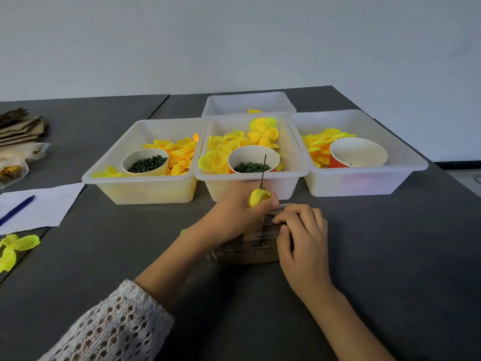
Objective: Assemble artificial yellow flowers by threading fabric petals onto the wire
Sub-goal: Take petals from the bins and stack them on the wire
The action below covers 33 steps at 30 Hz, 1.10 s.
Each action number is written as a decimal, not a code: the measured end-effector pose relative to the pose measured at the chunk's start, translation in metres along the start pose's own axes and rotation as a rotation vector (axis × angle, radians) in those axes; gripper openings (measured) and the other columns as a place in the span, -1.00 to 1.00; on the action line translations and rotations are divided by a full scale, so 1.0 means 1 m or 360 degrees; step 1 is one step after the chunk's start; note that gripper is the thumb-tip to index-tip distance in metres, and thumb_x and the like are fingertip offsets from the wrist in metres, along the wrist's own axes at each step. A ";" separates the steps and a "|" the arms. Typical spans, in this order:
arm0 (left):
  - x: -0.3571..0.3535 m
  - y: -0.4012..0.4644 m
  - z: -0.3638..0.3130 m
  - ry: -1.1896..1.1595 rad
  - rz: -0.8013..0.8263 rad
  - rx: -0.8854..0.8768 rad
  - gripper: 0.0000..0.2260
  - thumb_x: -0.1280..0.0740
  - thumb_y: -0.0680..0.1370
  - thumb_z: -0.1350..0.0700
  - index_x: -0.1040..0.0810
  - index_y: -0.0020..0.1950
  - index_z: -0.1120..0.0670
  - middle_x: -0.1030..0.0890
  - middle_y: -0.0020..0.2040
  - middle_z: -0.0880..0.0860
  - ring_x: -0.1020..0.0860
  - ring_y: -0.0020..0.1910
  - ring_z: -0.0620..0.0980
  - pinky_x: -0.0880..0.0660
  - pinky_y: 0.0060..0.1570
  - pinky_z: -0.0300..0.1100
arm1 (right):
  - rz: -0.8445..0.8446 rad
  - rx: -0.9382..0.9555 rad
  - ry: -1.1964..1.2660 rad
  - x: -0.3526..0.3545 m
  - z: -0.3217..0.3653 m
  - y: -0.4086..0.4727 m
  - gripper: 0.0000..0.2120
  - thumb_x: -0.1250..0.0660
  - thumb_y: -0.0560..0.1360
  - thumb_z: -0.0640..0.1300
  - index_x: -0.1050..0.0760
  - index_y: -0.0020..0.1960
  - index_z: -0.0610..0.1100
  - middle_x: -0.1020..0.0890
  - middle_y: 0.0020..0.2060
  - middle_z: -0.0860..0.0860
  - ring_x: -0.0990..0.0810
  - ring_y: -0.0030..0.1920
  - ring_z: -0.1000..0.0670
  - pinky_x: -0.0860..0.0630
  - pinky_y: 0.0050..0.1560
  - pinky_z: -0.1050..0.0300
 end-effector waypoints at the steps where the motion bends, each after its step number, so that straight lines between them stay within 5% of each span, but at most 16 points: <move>1: -0.001 -0.001 0.000 0.0016 0.0024 -0.0007 -0.88 -0.36 0.60 0.13 -0.59 -0.04 0.18 -0.64 -0.09 0.08 -0.57 -0.08 -0.04 -0.51 -0.01 -0.12 | 0.0000 0.0001 0.0003 0.000 0.000 0.000 -0.80 -0.14 0.50 -0.17 -0.54 -0.04 -0.09 -0.52 -0.04 0.04 -0.39 0.00 0.10 -0.25 -0.06 0.24; 5: -0.005 -0.006 0.008 0.0229 0.0155 0.0005 -0.83 -0.38 0.58 0.03 -0.55 0.10 0.08 -0.61 0.00 0.00 -0.55 0.01 -0.06 -0.50 0.05 -0.06 | 0.0011 0.0009 -0.0012 0.000 0.000 0.000 -0.82 -0.14 0.50 -0.18 -0.51 -0.04 -0.08 -0.51 -0.04 0.04 -0.38 -0.01 0.10 -0.29 -0.08 0.18; 9: 0.000 -0.016 0.029 0.0230 0.0371 0.0146 -0.20 -0.53 0.41 -0.07 -0.18 0.54 -0.05 -0.43 0.39 -0.11 -0.36 0.40 -0.16 -0.35 0.39 -0.14 | 0.0010 0.0017 -0.0012 0.001 0.001 0.001 -0.82 -0.14 0.49 -0.19 -0.52 -0.06 -0.08 -0.51 -0.05 0.05 -0.39 -0.01 0.09 -0.26 -0.08 0.22; 12: 0.014 -0.022 0.033 0.0090 0.0426 0.0236 0.00 -0.54 0.32 -0.18 0.03 0.58 -0.16 -0.32 0.48 -0.09 -0.21 0.49 -0.23 -0.23 0.41 -0.19 | 0.0010 -0.0002 -0.0024 0.001 0.001 0.001 -0.80 -0.13 0.49 -0.17 -0.54 -0.06 -0.09 -0.53 -0.05 0.04 -0.39 0.00 0.09 -0.21 -0.06 0.28; 18: 0.030 -0.009 -0.004 -0.0217 -0.0025 -0.0067 -0.69 -0.16 0.65 0.01 -0.56 0.27 0.10 -0.62 0.20 -0.03 -0.55 0.23 -0.14 -0.46 0.20 -0.26 | -0.0009 0.0002 -0.0003 0.002 0.001 0.000 -0.80 -0.14 0.50 -0.18 -0.54 -0.05 -0.09 -0.52 -0.04 0.05 -0.39 0.01 0.10 -0.25 -0.06 0.25; 24: 0.001 -0.003 -0.004 -0.0349 -0.0235 -0.0025 -0.73 -0.10 0.70 0.23 -0.51 -0.10 0.25 -0.60 -0.16 0.18 -0.54 -0.13 0.13 -0.48 0.02 0.12 | -0.0004 0.0022 -0.0015 0.001 0.001 -0.001 -0.81 -0.13 0.51 -0.17 -0.52 -0.02 -0.07 -0.52 -0.01 0.05 -0.40 0.00 0.09 -0.31 -0.08 0.18; 28: -0.003 -0.002 0.001 -0.0226 -0.0194 0.0022 -0.73 -0.14 0.69 0.22 -0.51 -0.15 0.24 -0.59 -0.17 0.23 -0.55 -0.10 0.17 -0.49 0.05 0.14 | -0.0002 0.0020 0.0000 0.000 0.000 -0.001 -0.81 -0.14 0.51 -0.17 -0.53 -0.02 -0.07 -0.52 -0.02 0.05 -0.40 0.01 0.11 -0.31 -0.07 0.21; 33: -0.005 -0.007 0.003 0.0008 -0.0097 0.0031 -0.78 -0.24 0.66 0.07 -0.52 -0.10 0.16 -0.64 -0.15 0.05 -0.56 -0.13 -0.03 -0.49 -0.03 -0.03 | -0.0006 0.0021 0.0013 -0.001 -0.001 -0.001 -0.82 -0.15 0.51 -0.17 -0.52 -0.03 -0.06 -0.50 -0.03 0.08 -0.37 0.01 0.14 -0.30 -0.06 0.23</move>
Point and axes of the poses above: each hand's wrist, its own y-axis towards the middle knuckle, its own x-axis out of the back of the hand, z = x × y, the point moved 10 cm from there along y, towards the middle knuckle
